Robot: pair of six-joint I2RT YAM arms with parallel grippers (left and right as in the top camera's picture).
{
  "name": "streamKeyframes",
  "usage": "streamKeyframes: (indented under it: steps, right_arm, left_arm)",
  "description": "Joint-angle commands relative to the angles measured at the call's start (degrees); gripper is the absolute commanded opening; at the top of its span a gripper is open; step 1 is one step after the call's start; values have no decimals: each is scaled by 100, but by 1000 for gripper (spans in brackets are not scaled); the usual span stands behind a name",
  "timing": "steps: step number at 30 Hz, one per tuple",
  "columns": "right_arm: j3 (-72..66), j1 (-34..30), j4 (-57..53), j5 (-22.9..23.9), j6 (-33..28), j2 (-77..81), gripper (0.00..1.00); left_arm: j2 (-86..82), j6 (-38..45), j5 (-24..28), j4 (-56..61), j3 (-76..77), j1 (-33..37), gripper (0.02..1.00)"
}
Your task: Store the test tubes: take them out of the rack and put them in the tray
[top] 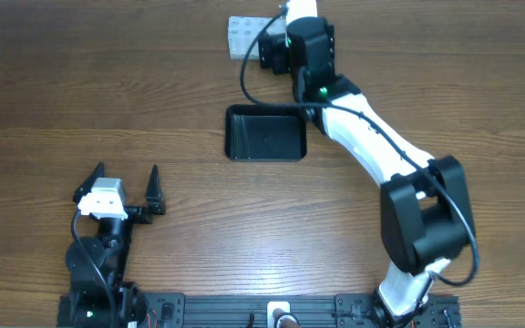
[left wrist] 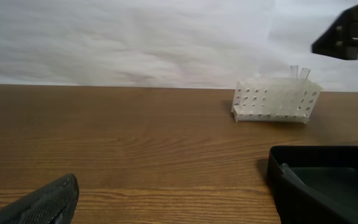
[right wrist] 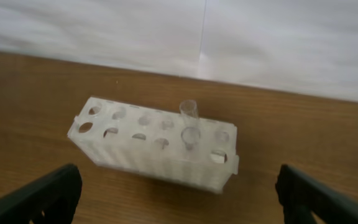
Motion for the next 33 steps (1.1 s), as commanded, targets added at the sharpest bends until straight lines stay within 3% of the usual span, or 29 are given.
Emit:
streamKeyframes:
  steps: [1, 17, 33]
  right_arm:
    - [868, 63, -376, 584, 688, 649, 993]
    - [1703, 44, -595, 579, 822, 1502, 993]
    - [1742, 15, -334, 697, 382, 1759, 991]
  left_arm:
    - [-46, 83, 98, -13, -26, 31, 1000]
    - [-46, 83, 98, -11, -26, 31, 998]
    - [-46, 83, 98, -13, -26, 31, 1000]
